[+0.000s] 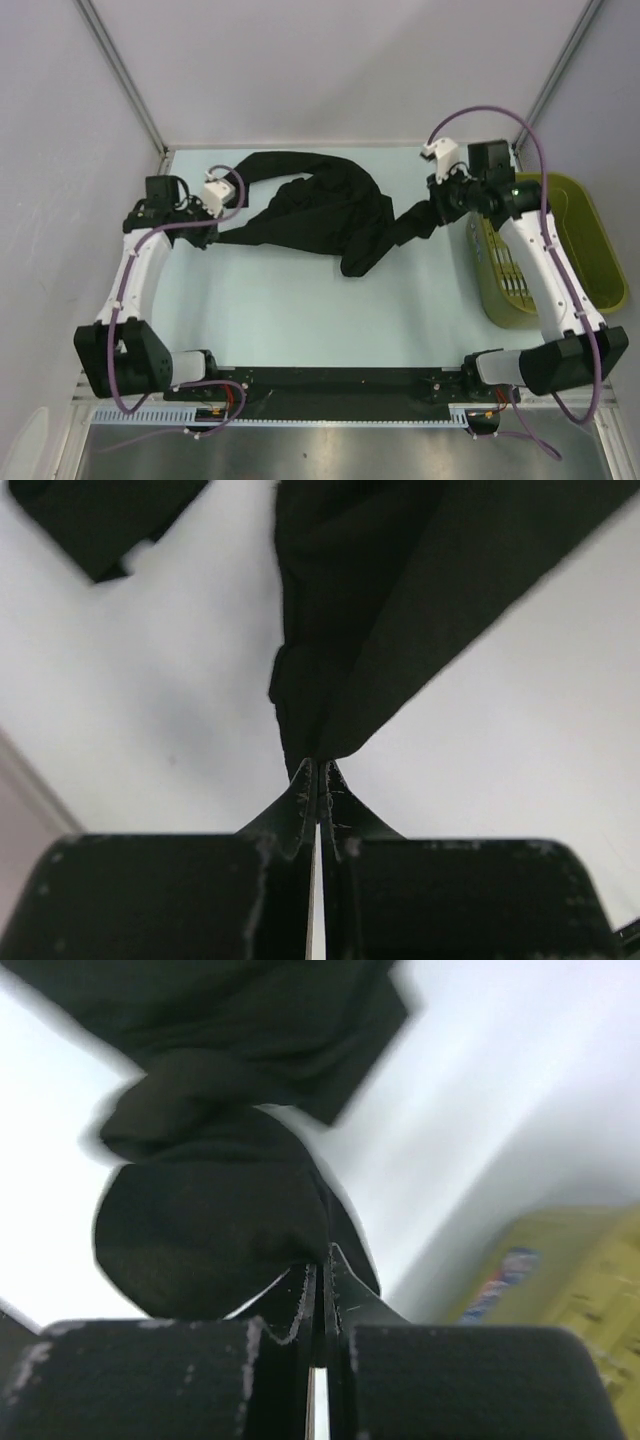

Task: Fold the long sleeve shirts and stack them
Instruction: Flatten the shirt out

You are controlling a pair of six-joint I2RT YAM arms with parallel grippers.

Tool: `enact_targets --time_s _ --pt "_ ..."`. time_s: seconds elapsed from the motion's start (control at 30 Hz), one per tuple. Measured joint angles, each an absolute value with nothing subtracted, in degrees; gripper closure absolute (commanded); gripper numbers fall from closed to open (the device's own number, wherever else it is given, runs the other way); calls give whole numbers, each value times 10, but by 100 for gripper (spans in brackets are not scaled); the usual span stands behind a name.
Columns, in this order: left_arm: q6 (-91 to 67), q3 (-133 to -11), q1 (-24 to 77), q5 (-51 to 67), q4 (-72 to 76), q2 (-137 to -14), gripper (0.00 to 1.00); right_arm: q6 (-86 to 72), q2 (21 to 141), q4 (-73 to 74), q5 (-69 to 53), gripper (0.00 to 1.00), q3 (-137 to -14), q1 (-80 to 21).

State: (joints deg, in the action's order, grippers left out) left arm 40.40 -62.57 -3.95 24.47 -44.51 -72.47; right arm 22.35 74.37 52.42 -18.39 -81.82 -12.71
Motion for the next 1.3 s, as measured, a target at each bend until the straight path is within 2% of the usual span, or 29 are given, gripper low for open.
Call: enact_targets --time_s 0.17,0.4,0.73,0.93,1.03,1.1,1.13,1.17,1.27,1.3 --pt "364 -704 -124 246 -447 -782 100 226 813 527 -186 100 -951 -55" --pt "354 -769 -133 254 -454 -798 100 201 816 506 -194 100 -1056 -13" --pt "366 -787 -133 284 -491 -808 100 94 785 483 -264 100 -1075 32" --pt "337 -804 -124 298 -481 -813 100 18 753 388 -251 100 -1051 31" --pt "297 -867 -99 287 -446 -866 100 -15 807 324 -221 100 -1081 29" --pt "263 -944 -79 271 -421 -924 100 -31 880 295 -196 100 -1168 23" --pt "248 -979 -73 263 -403 -952 100 -43 957 278 -174 100 -1255 20" --pt "224 -1047 -64 250 -395 -996 100 -46 986 262 -167 100 -1285 16" --pt "164 -1204 -59 231 -359 -1086 100 -58 1134 264 -129 100 -1487 8" --pt "143 -1252 -62 230 -346 -1107 100 -58 1150 255 -119 100 -1506 7"
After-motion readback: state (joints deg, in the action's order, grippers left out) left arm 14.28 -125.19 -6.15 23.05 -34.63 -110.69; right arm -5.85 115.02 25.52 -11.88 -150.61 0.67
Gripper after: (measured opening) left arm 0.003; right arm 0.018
